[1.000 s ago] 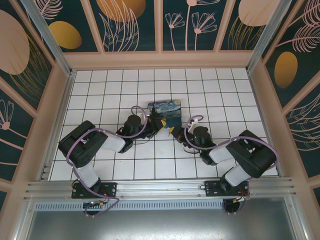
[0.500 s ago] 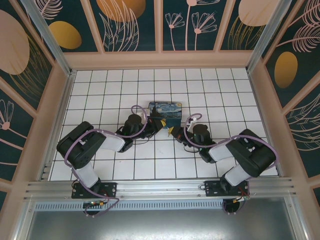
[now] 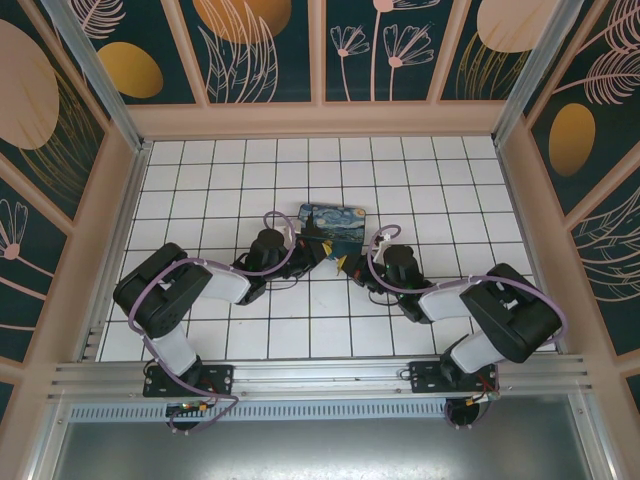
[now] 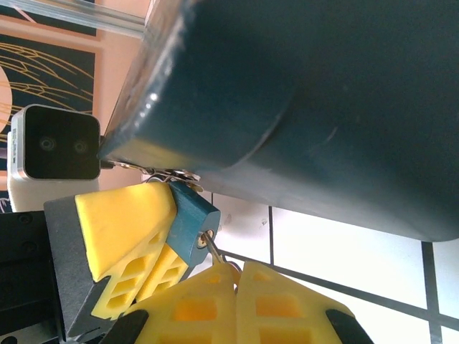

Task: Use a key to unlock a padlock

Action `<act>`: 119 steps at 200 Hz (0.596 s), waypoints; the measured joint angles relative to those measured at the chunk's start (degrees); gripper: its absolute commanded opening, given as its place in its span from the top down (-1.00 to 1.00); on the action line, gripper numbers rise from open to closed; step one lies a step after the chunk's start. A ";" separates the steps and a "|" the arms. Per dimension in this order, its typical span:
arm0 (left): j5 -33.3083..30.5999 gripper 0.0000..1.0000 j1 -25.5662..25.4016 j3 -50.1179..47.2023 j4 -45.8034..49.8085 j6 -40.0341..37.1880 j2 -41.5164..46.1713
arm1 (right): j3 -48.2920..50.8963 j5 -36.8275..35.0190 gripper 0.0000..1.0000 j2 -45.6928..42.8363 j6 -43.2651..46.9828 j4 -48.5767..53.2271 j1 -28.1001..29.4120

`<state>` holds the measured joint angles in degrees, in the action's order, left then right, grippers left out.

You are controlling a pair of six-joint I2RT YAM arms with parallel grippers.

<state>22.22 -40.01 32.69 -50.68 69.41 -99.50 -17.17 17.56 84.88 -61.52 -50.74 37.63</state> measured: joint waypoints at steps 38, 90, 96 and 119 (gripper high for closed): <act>0.24 1.00 0.00 0.02 -0.17 0.04 0.15 | 1.25 1.49 1.00 1.07 -3.06 -4.46 -0.44; 0.17 1.00 0.02 0.02 -1.84 1.46 0.15 | 2.64 2.14 1.00 3.85 -9.49 -12.50 -0.68; -0.02 1.00 0.02 0.02 -2.10 1.68 0.15 | 2.67 2.29 1.00 4.26 -10.05 -13.46 -0.79; -0.20 1.00 0.07 0.00 -2.47 2.21 0.13 | 2.45 2.73 1.00 4.63 -10.21 -13.55 -0.94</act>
<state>22.02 -39.94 32.69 -53.15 71.61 -99.37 -14.72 20.29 89.52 -71.72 -64.29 36.69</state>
